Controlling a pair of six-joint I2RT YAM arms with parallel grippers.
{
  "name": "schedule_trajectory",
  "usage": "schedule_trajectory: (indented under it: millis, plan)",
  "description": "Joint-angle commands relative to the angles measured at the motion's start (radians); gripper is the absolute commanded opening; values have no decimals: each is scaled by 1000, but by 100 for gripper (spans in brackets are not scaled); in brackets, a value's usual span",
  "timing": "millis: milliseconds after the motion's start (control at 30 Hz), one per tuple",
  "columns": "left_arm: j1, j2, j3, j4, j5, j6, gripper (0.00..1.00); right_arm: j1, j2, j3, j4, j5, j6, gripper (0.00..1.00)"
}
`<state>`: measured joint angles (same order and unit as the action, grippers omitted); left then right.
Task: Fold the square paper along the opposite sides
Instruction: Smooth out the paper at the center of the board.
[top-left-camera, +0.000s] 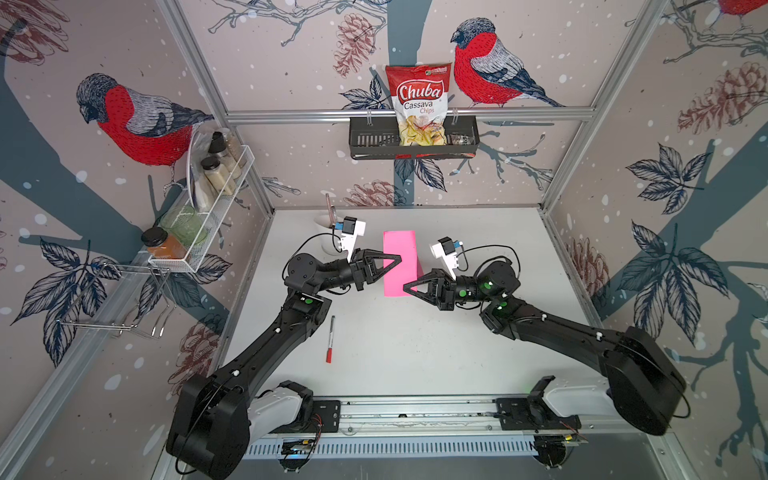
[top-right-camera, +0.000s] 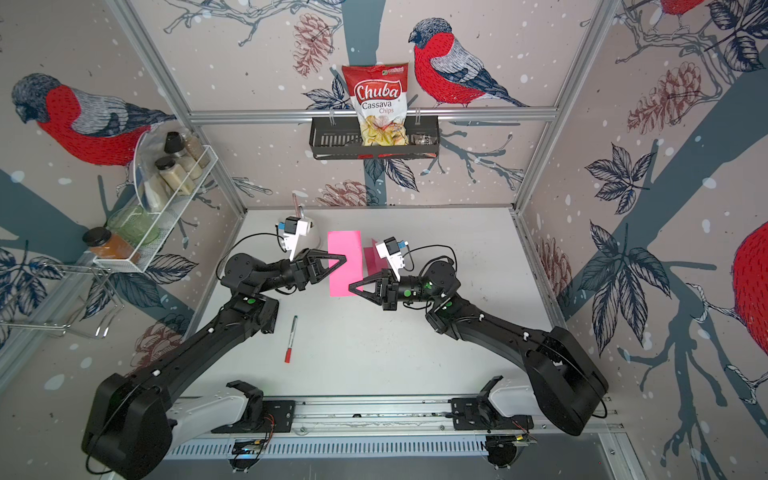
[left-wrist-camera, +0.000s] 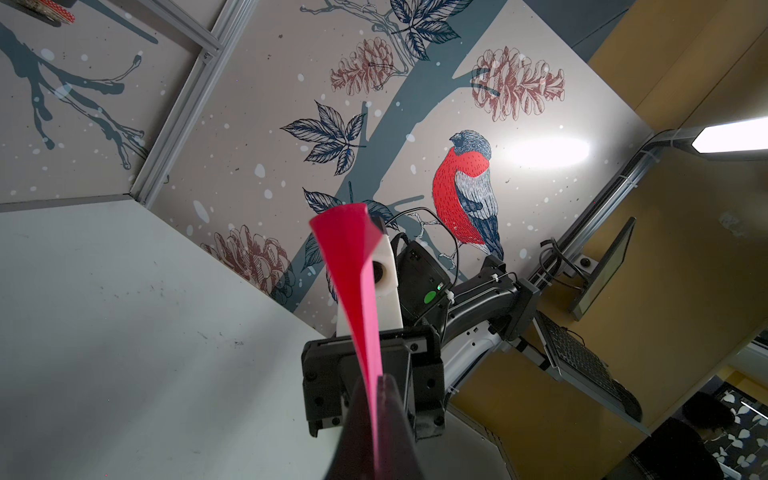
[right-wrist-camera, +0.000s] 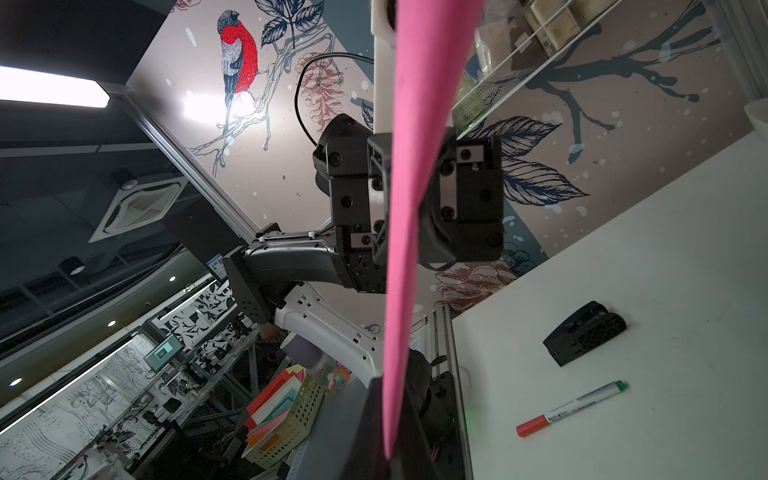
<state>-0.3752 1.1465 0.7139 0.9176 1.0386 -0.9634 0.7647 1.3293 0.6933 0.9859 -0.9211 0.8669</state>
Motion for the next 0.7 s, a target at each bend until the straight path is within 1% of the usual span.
schedule_trajectory:
  millis: [0, 33, 67, 100, 133, 200, 233, 267, 300, 333, 533, 667]
  plan:
    - [6, 4, -2, 70, 9, -12, 0, 3, -8, -3, 28, -2, -5, 6]
    - [6, 4, -2, 75, 11, -15, 0, 3, -8, -5, 30, -2, -5, 9]
    - [6, 6, -2, 80, 13, -19, 0, 2, -11, -3, 29, -2, -5, 17]
    - [7, 6, -5, 88, 16, -24, 0, -2, -12, -1, 25, -2, -6, 37]
    - [6, 5, -9, 100, 19, -35, 0, -5, -14, 3, 22, -2, -10, 49]
    - [6, 2, -24, 139, 27, -63, 0, -22, -16, 23, 10, 0, -16, 57]
    - [6, 0, -33, 158, 29, -77, 0, -33, -15, 35, 9, 5, -14, 63]
    - [7, -4, -45, 176, 28, -87, 0, -47, -13, 48, 12, 8, -9, 67]
    - [5, -9, -56, 184, 29, -92, 0, -61, -9, 61, 15, 14, -1, 69]
    - [4, -14, -65, 189, 28, -93, 0, -71, -2, 77, 20, 12, 7, 69]
    - [0, -37, -110, 187, 23, -86, 0, -104, 67, 173, 45, 4, 60, 55]
    - [-6, -41, -111, 146, 26, -55, 0, -107, 122, 215, 130, -25, 141, 44]
